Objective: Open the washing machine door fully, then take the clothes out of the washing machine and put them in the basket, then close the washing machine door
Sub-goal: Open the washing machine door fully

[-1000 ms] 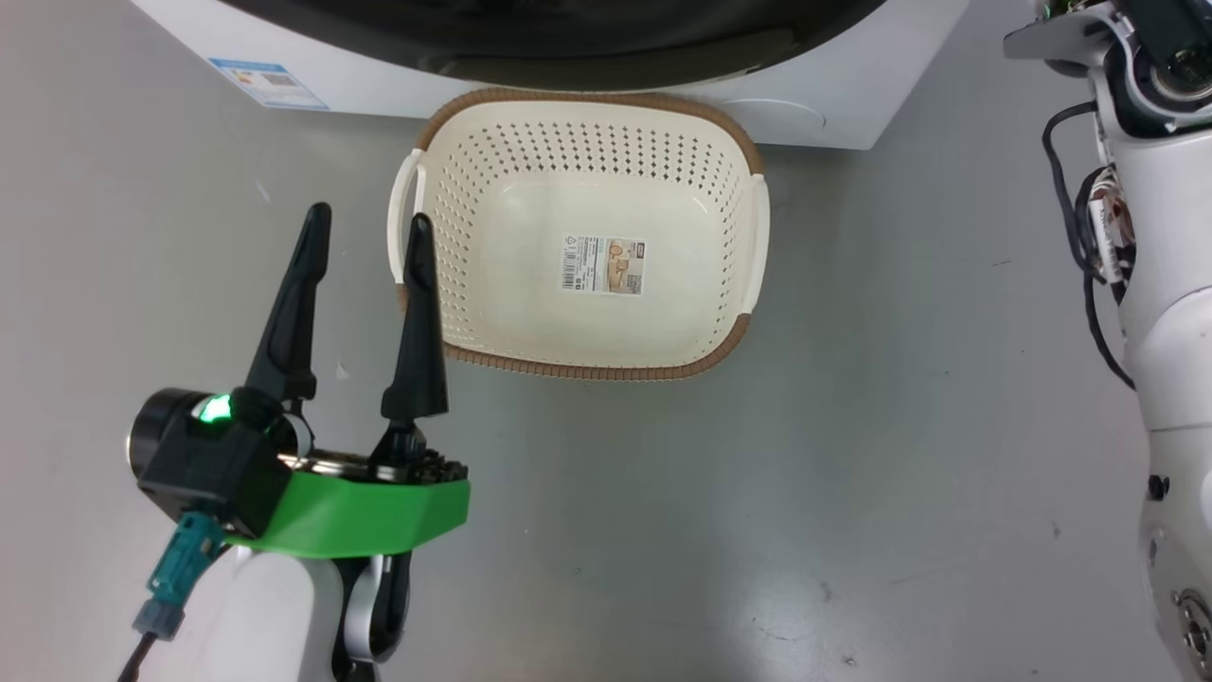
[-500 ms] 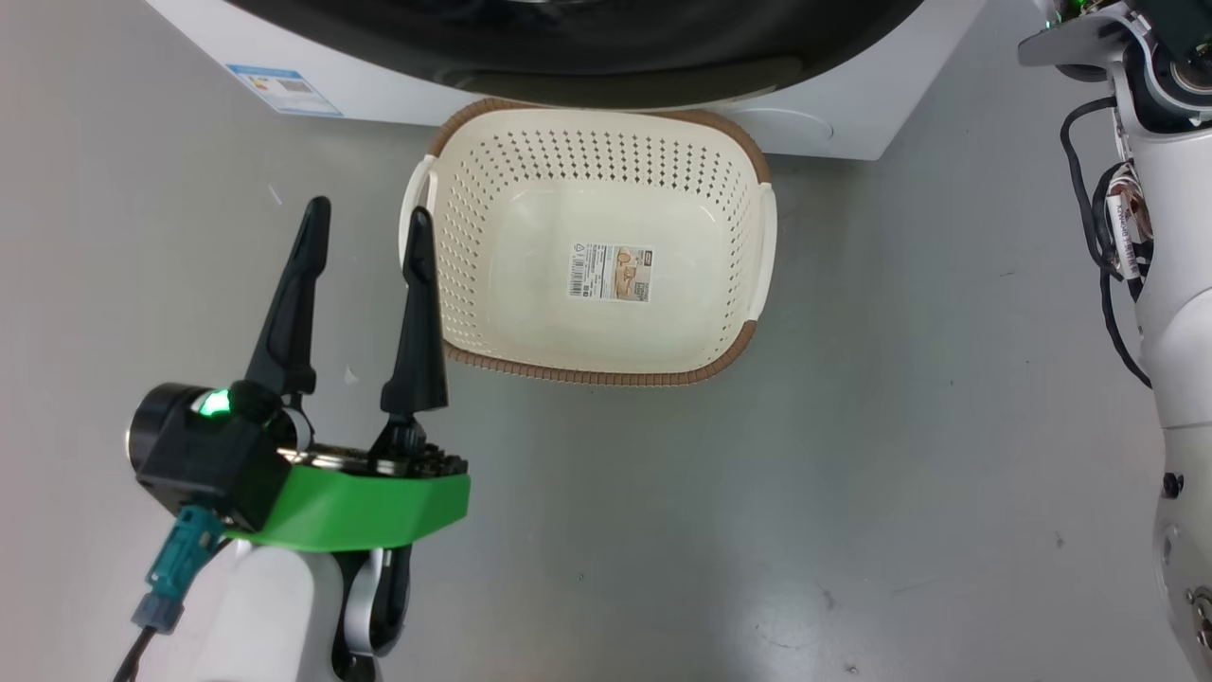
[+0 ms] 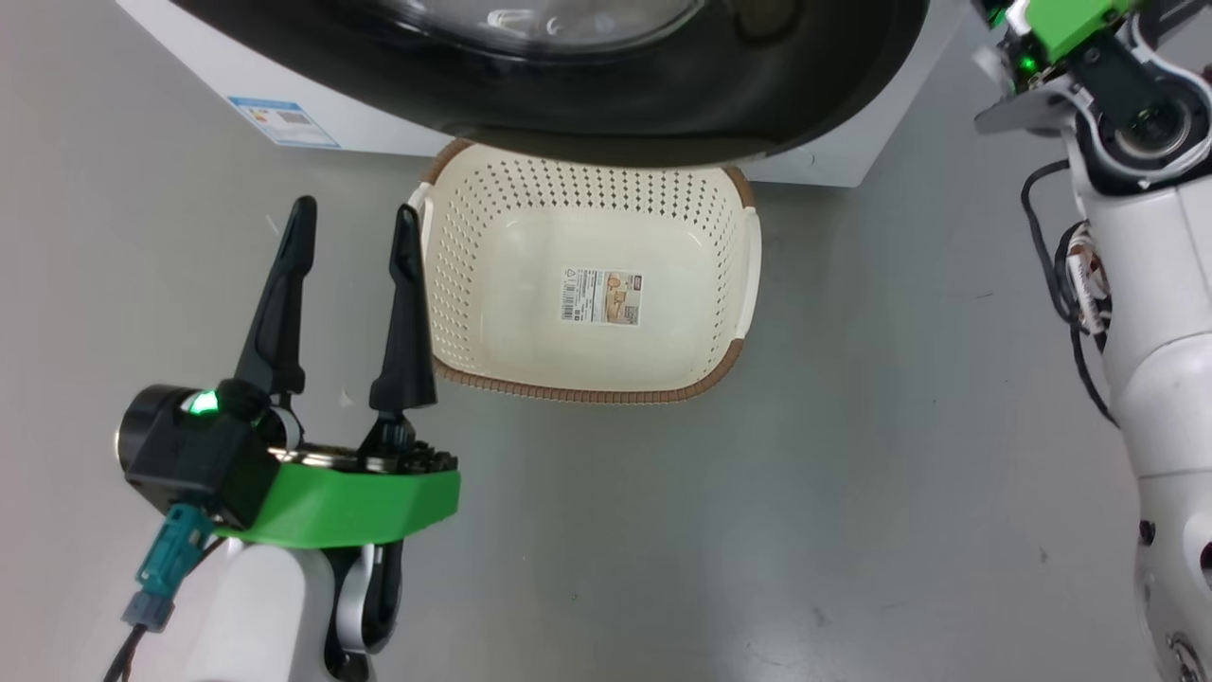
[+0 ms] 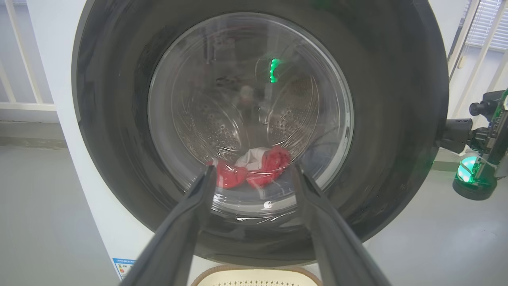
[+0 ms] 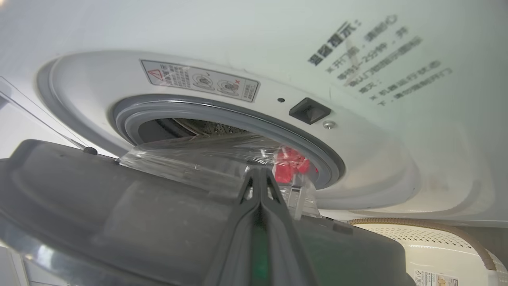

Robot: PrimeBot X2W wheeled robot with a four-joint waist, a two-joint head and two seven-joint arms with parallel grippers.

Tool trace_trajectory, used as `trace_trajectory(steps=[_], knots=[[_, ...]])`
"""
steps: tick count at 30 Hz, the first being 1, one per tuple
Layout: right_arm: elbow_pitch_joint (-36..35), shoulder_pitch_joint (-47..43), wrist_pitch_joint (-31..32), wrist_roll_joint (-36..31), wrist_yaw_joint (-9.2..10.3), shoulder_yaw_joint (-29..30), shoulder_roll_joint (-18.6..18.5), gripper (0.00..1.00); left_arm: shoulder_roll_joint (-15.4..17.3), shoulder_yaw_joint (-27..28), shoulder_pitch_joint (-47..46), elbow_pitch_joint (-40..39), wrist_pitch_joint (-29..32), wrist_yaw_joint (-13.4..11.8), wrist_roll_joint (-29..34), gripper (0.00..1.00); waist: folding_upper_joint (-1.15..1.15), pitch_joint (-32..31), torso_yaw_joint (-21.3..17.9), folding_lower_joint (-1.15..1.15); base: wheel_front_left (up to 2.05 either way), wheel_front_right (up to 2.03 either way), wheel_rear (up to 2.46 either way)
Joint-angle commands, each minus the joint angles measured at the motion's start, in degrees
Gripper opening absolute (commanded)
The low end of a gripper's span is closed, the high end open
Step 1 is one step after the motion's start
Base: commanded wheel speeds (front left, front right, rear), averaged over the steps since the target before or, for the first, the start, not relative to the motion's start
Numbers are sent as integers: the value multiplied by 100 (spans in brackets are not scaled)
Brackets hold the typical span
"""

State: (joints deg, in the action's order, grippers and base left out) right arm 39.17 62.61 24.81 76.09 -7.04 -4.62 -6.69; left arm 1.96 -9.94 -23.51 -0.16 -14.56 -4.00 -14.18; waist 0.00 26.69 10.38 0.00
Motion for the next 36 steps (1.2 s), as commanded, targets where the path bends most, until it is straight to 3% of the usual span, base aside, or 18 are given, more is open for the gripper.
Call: trace_trajectory(steps=[1, 36], knots=[[-191, -155, 105, 17, -45, -180, 300, 0, 92, 200, 48, -122, -44, -2, 40, 100, 0, -55, -23, 0, 0, 0, 0], [-998, -2026, 608, 522, -45, -463, 377, 0, 165, 57, 623, 261, 256, -41, -13, 100, 0, -1461, 9, 0, 0, 0, 0]])
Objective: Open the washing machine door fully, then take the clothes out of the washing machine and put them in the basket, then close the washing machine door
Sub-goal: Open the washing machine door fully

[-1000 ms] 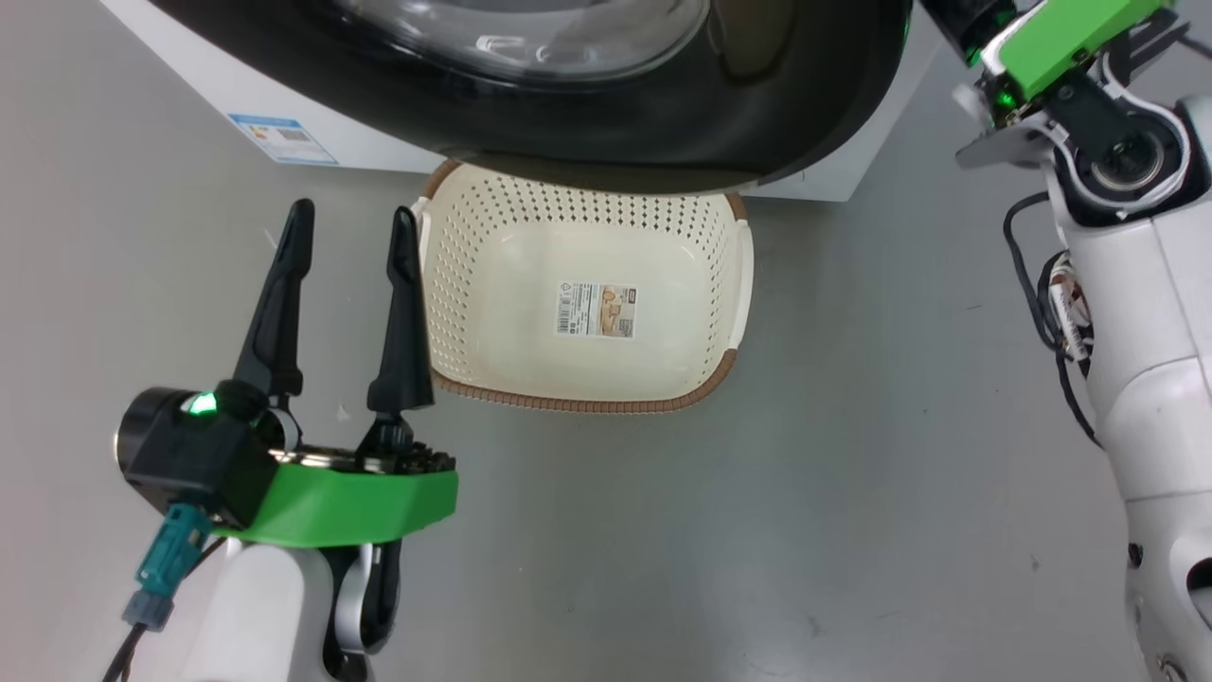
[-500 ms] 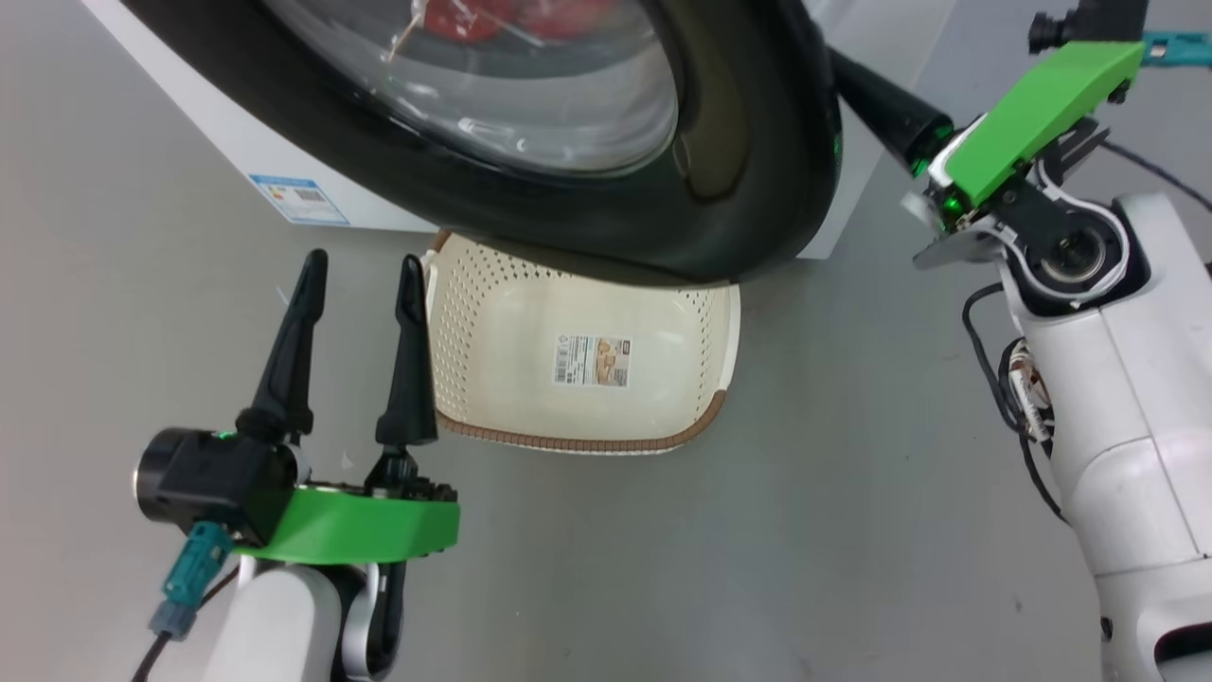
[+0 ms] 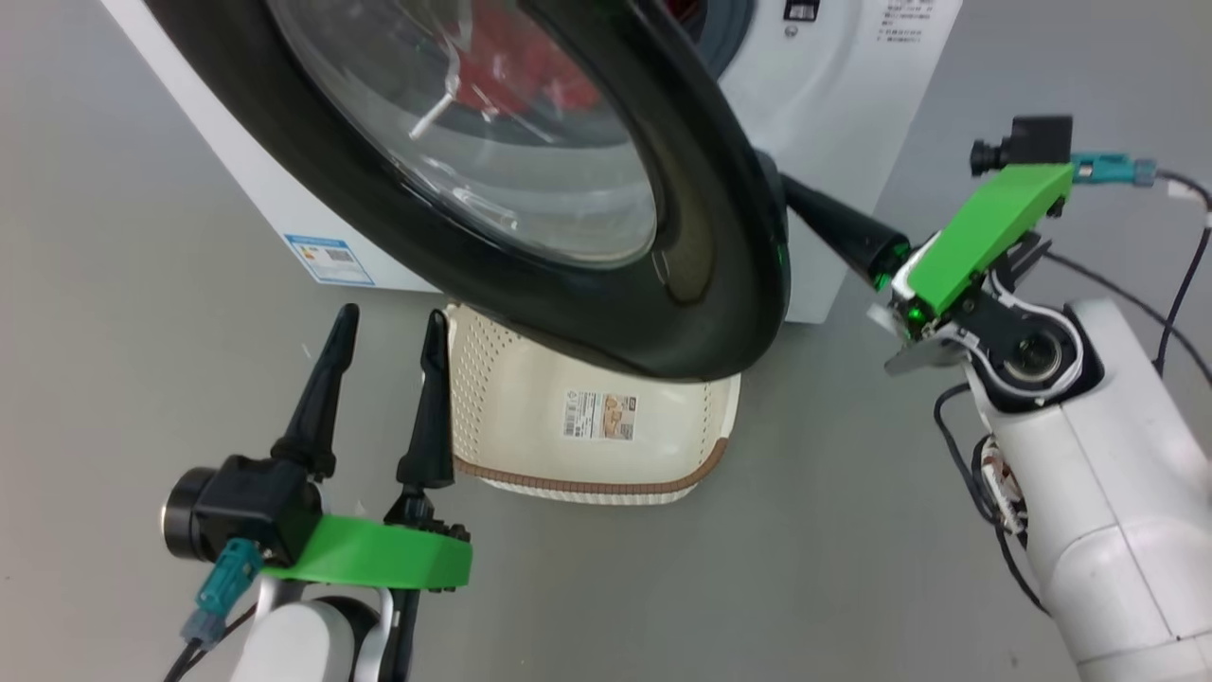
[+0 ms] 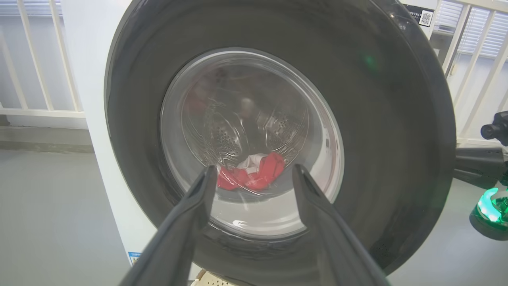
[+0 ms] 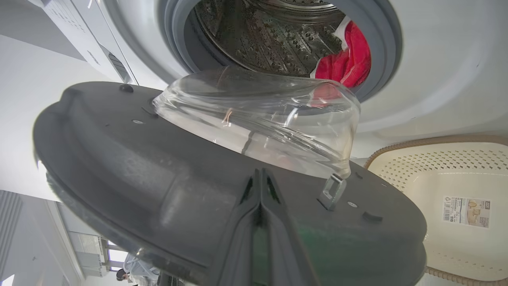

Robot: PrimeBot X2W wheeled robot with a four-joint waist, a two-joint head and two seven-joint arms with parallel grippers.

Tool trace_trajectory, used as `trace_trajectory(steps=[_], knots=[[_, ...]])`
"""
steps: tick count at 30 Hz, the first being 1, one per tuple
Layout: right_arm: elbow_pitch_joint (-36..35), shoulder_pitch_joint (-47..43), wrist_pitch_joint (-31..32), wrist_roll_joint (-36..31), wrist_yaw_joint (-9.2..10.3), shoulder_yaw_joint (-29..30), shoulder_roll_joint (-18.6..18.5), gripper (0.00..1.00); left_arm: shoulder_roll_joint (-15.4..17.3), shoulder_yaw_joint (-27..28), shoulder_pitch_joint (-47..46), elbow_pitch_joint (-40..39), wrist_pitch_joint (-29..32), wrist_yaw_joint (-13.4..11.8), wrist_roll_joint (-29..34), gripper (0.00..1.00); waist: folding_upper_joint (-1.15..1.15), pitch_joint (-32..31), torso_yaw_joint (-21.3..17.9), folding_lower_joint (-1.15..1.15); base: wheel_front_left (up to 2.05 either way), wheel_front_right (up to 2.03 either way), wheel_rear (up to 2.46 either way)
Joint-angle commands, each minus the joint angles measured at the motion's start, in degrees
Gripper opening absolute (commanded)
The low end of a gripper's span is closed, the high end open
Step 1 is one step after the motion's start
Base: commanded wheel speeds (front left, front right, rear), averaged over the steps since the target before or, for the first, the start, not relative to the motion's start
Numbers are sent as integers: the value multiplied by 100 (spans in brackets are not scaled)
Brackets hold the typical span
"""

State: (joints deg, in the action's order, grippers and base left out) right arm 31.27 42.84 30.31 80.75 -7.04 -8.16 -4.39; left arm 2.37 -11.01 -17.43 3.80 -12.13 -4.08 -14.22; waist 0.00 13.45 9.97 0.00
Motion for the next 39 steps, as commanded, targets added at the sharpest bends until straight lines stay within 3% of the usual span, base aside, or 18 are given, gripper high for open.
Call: trace_trajectory(steps=[1, 39], knots=[[-225, -114, 75, 74, -45, -128, 148, 0, 131, 159, 39, -141, 29, -41, -9, 100, 0, -182, 63, 0, 0, 0, 0], [-849, -1591, 74, 1056, -45, -1127, 151, 0, 293, -45, 801, -271, 457, -248, -132, 100, 0, -1238, 716, 0, 0, 0, 0]])
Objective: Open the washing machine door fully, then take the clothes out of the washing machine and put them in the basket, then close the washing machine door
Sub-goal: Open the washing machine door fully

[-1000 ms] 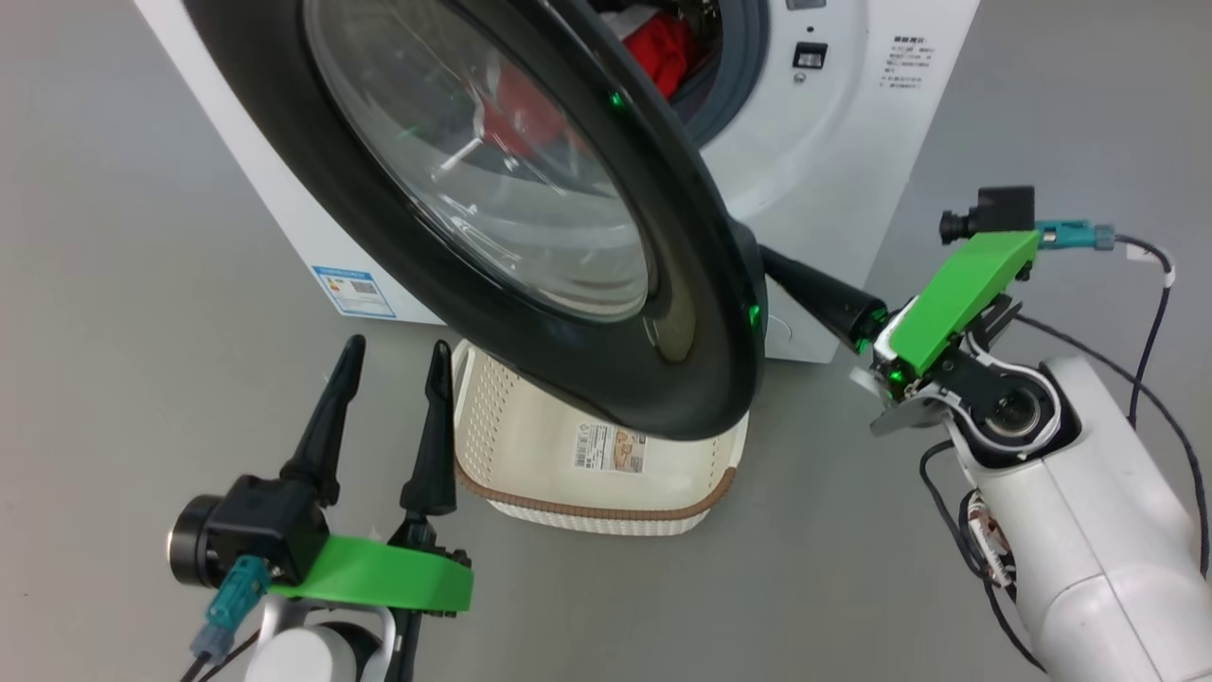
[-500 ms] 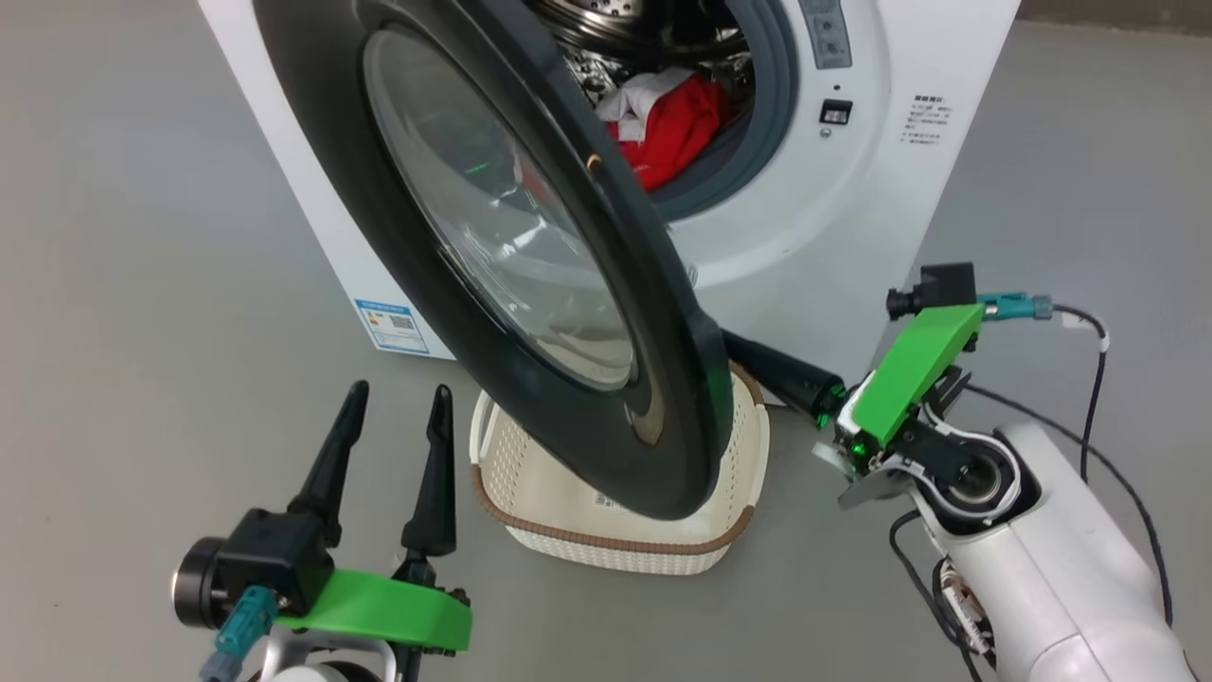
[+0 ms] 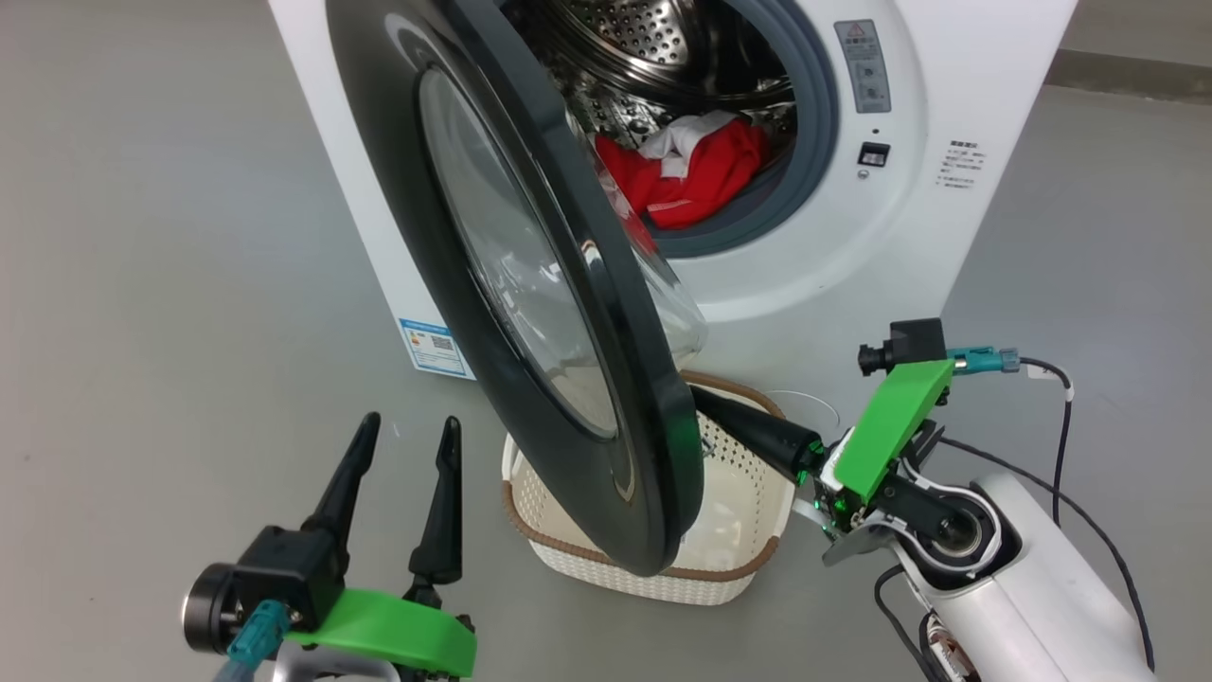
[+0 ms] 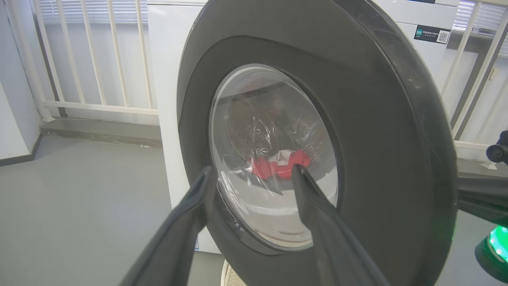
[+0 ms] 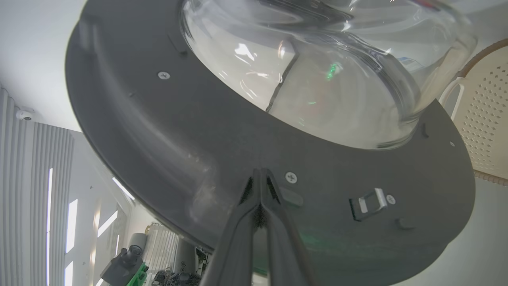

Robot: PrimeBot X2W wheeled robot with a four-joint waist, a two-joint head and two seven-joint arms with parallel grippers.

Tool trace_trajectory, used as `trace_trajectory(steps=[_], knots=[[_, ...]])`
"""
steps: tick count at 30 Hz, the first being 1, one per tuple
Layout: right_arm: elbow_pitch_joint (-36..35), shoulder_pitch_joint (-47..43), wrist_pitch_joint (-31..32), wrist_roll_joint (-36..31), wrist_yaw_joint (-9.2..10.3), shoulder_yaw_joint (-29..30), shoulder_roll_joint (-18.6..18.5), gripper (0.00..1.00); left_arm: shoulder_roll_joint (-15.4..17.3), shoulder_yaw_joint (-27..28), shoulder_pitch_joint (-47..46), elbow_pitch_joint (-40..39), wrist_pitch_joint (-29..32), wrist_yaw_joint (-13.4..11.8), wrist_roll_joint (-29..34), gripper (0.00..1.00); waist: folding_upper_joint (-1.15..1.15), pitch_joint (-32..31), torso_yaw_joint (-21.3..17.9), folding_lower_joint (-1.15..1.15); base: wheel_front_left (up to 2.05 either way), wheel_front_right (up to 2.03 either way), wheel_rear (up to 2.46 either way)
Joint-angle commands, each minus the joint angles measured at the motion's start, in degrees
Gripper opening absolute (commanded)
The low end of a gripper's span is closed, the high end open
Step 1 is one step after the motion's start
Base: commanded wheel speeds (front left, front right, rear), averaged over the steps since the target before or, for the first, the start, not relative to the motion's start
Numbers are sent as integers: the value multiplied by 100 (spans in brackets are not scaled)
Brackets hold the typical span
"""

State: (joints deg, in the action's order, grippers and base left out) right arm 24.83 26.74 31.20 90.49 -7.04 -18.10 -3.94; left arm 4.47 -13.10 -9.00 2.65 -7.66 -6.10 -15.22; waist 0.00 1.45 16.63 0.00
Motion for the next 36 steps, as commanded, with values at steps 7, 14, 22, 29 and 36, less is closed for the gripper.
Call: trace_trajectory(steps=[7, 14, 22, 29, 36], knots=[[-331, -81, 21, 207, -45, -274, 106, 0, 114, 152, 10, -193, 35, -76, -59, 100, 0, -72, 252, 0, 0, 0, 0], [-377, -125, 23, 262, -45, -383, 106, 0, 140, 133, 24, -204, 56, -92, -87, 100, 0, -90, 448, 0, 0, 0, 0], [-405, -160, -8, 391, -45, -602, 106, 0, 178, 111, 56, -242, 103, -135, -107, 100, 0, -138, 689, 0, 0, 0, 0], [-413, -145, -80, 498, -45, -787, 106, 0, 199, 92, 75, -279, 124, -149, -141, 100, 0, -123, 838, 0, 0, 0, 0], [-423, -86, -130, 617, -45, -930, 106, 0, 211, 67, 84, -312, 119, -167, -162, 100, 0, -70, 957, 0, 0, 0, 0]])
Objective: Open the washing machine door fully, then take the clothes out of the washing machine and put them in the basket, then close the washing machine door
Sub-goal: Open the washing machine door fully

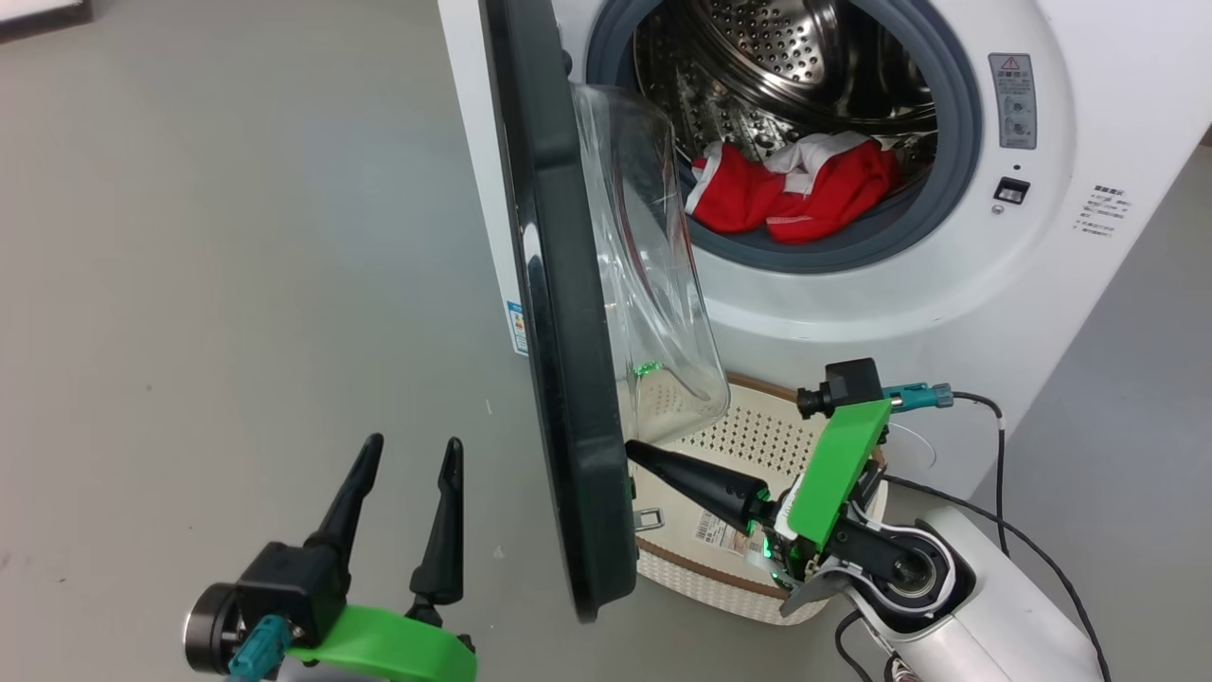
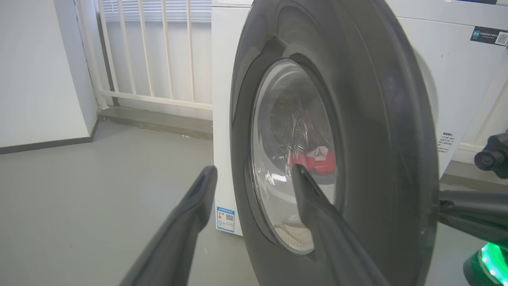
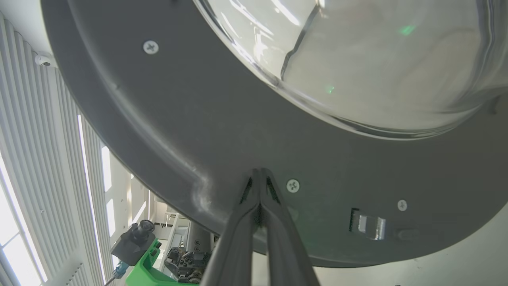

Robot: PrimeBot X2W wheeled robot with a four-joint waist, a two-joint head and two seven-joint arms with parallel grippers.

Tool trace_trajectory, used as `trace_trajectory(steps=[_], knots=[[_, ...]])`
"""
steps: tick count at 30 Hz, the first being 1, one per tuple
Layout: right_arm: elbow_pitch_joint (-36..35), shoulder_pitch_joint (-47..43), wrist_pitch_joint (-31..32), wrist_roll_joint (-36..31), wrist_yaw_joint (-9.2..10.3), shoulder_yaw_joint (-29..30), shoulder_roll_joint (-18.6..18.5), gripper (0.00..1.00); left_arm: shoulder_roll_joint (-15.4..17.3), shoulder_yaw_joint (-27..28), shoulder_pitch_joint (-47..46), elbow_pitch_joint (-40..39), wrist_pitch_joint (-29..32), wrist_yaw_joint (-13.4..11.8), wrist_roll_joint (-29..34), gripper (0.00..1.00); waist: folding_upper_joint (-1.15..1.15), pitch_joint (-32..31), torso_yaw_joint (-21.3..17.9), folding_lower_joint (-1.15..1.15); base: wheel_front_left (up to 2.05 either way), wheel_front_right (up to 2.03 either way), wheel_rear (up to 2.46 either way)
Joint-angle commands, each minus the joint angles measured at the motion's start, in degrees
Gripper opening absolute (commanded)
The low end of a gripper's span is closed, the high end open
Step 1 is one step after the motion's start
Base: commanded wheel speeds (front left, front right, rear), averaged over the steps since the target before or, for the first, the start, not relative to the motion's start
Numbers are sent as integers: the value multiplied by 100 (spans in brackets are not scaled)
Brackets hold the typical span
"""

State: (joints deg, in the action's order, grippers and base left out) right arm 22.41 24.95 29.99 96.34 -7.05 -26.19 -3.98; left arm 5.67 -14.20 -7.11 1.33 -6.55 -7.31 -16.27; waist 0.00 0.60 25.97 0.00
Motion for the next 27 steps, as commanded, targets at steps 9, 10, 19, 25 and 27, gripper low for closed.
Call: trace_trajectory(steps=[9, 10, 19, 25, 27], knots=[[-172, 155, -65, 115, -44, -262, 101, 0, 100, 150, -108, -176, -3, -58, -93, 100, 0, 50, 164, 0, 0, 0, 0], [-172, 165, -74, 127, -44, -278, 101, 0, 101, 145, -110, -174, -3, -57, -98, 100, 0, 54, 180, 0, 0, 0, 0], [-148, 257, -134, 250, -44, -465, 75, 0, 63, 172, -112, -179, -81, -115, -207, 100, 0, 80, 257, 0, 0, 0, 0], [-133, 317, -342, 214, -44, -525, 14, 0, 29, 212, -101, -184, -122, -163, -307, 100, 0, 88, 227, 0, 0, 0, 0], [-145, 362, -563, 38, -44, -537, -37, 0, 11, 205, -100, -190, -137, -133, -376, 100, 0, 95, 214, 0, 0, 0, 0]])
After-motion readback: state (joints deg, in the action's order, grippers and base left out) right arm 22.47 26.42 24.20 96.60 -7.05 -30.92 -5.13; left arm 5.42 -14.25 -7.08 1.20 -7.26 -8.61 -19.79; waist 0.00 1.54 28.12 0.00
